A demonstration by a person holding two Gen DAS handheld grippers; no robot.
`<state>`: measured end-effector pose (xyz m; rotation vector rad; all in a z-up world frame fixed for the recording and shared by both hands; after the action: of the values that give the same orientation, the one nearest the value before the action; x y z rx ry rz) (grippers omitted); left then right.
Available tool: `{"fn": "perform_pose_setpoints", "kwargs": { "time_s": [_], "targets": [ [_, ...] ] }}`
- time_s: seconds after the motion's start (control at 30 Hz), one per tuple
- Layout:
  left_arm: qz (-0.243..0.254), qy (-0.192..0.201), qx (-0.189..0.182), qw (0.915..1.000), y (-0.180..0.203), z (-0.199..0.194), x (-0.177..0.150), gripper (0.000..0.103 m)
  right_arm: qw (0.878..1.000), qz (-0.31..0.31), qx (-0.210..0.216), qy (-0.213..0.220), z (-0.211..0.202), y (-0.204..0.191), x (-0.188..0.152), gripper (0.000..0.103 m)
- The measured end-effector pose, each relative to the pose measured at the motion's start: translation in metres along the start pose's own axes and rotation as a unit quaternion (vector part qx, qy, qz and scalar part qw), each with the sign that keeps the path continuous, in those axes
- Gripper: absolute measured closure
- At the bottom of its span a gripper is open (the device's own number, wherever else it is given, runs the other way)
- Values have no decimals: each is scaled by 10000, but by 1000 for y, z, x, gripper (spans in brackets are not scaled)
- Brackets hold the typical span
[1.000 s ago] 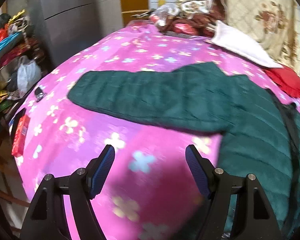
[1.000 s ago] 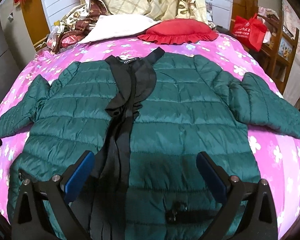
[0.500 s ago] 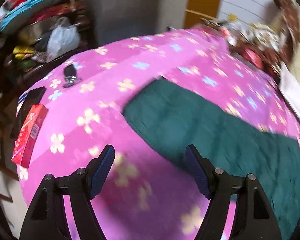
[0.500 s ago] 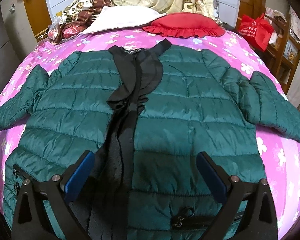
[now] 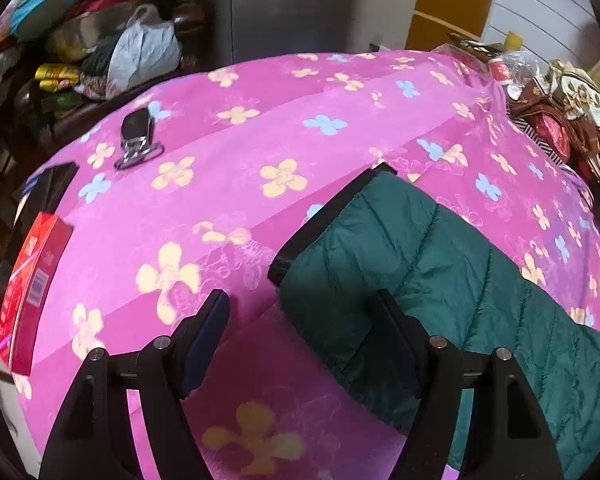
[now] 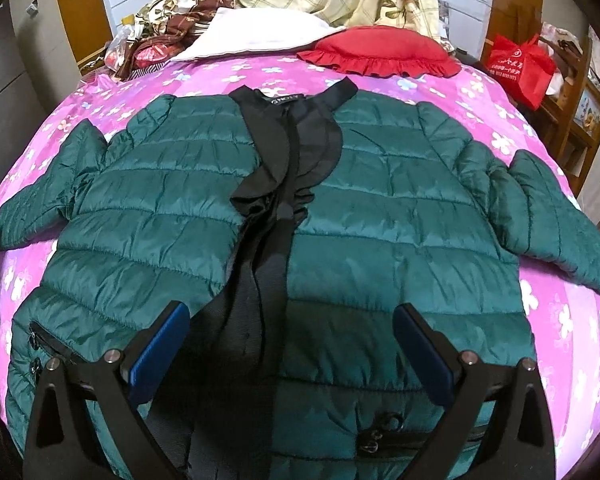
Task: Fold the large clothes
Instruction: 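Move the left tool to the jacket sleeve nearest it and grasp its cuff, then lift the sleeve with the left tool and fold it across the jacket body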
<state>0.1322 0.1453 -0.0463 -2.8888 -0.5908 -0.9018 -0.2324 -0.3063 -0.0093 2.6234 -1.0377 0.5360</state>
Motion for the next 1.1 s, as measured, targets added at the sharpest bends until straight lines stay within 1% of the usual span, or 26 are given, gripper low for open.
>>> {"fn": "perform_pose_setpoints", "kwargs": {
  "time_s": [0.03,0.07,0.1,0.13,0.2,0.23,0.27,0.37,0.47,0.57,0.67,0.8,0.9,1.0,1.1],
  "targets": [
    [27,60,-37,10000,2,-1,0,58,10000,-5,-6,-7,0,0,0,0],
    [45,73,-112,9999,4,0,1,66,10000,-12,-10,-11,1,-1,0,0],
    [54,48,-218,9997,7,1,0,70,10000,-22,-14,-20,2,-1,0,0],
    [51,-7,-338,9994,9,4,0,78,10000,-28,-20,-25,3,-1,0,0],
    [69,39,-381,9992,11,3,2,88,10000,-26,-43,-42,6,-1,0,0],
    [92,34,-461,9989,13,3,2,98,10000,-21,-47,-49,7,0,0,0],
    [104,2,-546,9985,15,2,2,103,10000,-15,-51,-53,7,1,1,0],
    [27,-75,-835,9965,18,-11,1,103,10000,0,-66,-35,7,3,0,0],
    [0,112,-1051,9944,23,-39,1,103,10000,5,-79,28,4,7,1,0],
    [140,347,-1313,9906,34,-72,1,103,9999,44,-127,21,5,12,1,0],
    [366,604,-1624,9842,51,-112,0,103,9998,138,-118,20,4,18,0,0],
    [674,740,-2011,9744,81,-158,-11,103,9997,187,-108,62,-1,22,-1,0],
    [1019,830,-2151,9677,108,-188,-26,103,9997,172,-127,103,-6,24,-2,0],
    [1326,941,-2186,9622,131,-208,-42,103,9996,180,-172,132,-9,29,-5,0],
    [1662,990,-2289,9540,157,-228,-63,103,9996,181,-193,99,-10,34,-9,0]
  ]
}}
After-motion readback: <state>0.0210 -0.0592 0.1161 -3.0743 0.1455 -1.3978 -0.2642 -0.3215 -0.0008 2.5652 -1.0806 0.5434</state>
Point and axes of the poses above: each gripper's, at about its wrist camera, not at the fingertips, and z roughly the way its jaws point, y to its right, x to its top, the point moved 7 cm from there along z, roughly the way its jaws point, and after that the axes turned 2 degrees about z, right-handed, at the moved point
